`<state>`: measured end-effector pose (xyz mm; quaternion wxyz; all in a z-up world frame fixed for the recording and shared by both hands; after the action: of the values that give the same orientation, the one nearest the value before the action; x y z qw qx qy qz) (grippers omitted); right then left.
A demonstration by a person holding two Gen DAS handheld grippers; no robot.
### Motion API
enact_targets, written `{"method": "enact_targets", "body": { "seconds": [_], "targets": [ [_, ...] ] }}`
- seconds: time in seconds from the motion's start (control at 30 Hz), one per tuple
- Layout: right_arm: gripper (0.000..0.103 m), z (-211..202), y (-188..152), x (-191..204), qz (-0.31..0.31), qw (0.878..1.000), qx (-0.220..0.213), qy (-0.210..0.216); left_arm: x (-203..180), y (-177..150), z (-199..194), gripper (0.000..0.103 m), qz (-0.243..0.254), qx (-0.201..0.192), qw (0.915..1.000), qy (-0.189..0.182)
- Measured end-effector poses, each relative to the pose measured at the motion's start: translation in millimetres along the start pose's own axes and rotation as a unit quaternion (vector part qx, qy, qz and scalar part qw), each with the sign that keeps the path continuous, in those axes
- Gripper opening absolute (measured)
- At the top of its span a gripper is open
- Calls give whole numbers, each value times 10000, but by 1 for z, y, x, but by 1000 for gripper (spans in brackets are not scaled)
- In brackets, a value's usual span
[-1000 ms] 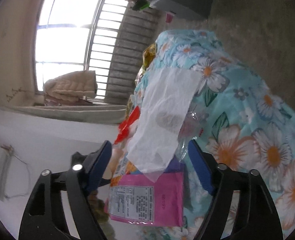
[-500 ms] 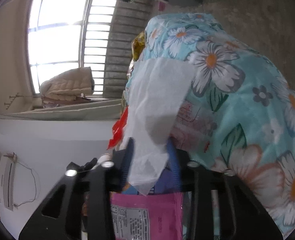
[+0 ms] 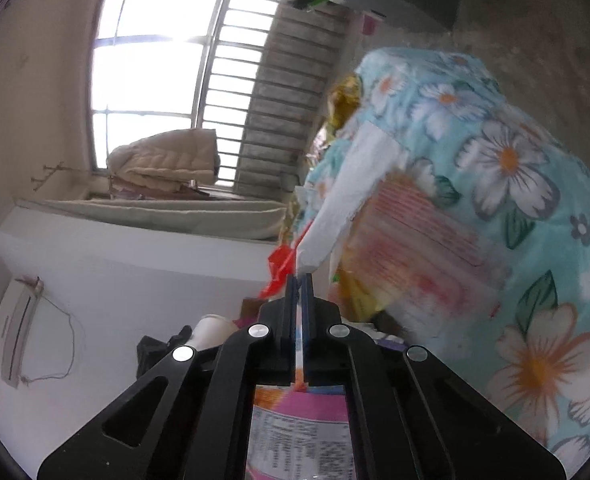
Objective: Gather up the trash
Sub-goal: 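Lift the paper cup with the left gripper while the right gripper lifts the tissue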
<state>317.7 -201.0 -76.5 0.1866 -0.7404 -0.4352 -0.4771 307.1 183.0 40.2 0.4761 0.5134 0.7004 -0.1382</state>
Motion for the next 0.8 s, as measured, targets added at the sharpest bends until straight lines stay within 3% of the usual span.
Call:
{"method": "enact_targets", "body": {
  "seconds": [0.13,0.2,0.27,0.43,0.6,0.73,0.8],
  "targets": [
    [5,-2,-4,4,-23,9999,18,-149,-1,-2,-12,76,30,-88,9998,-188],
    [15,-1,-6,-3,48,9993,45,-366,1,-2,-16,76,37,-125,9996,-261],
    [33,1,-7,-13,201,9983,82,-550,2,-3,-22,76,56,-162,9993,-336],
    [35,9,-8,-36,468,9941,162,-961,2,-6,-34,76,163,-210,9987,-429],
    [35,17,-8,-37,549,9922,173,-1102,3,-12,-43,76,235,-248,9980,-523],
    [6,22,-5,-33,486,9932,148,-1046,3,-17,-47,76,305,-264,9976,-568],
    [2,21,-5,-25,363,9947,96,-957,2,-19,-50,76,358,-296,9973,-575]
  ]
}}
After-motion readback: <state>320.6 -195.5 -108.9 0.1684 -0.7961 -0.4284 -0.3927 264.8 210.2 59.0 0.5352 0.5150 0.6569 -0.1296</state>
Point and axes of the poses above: each gripper's, at about its wrist camera, not at the fingertips, and z roughly the way its jaws point, x to its left, y to its top, the point moved 3 cm from there along z, roughly the way its jaws point, and after that the axes turned 10 degrees about -y, right-handed, at the moved point
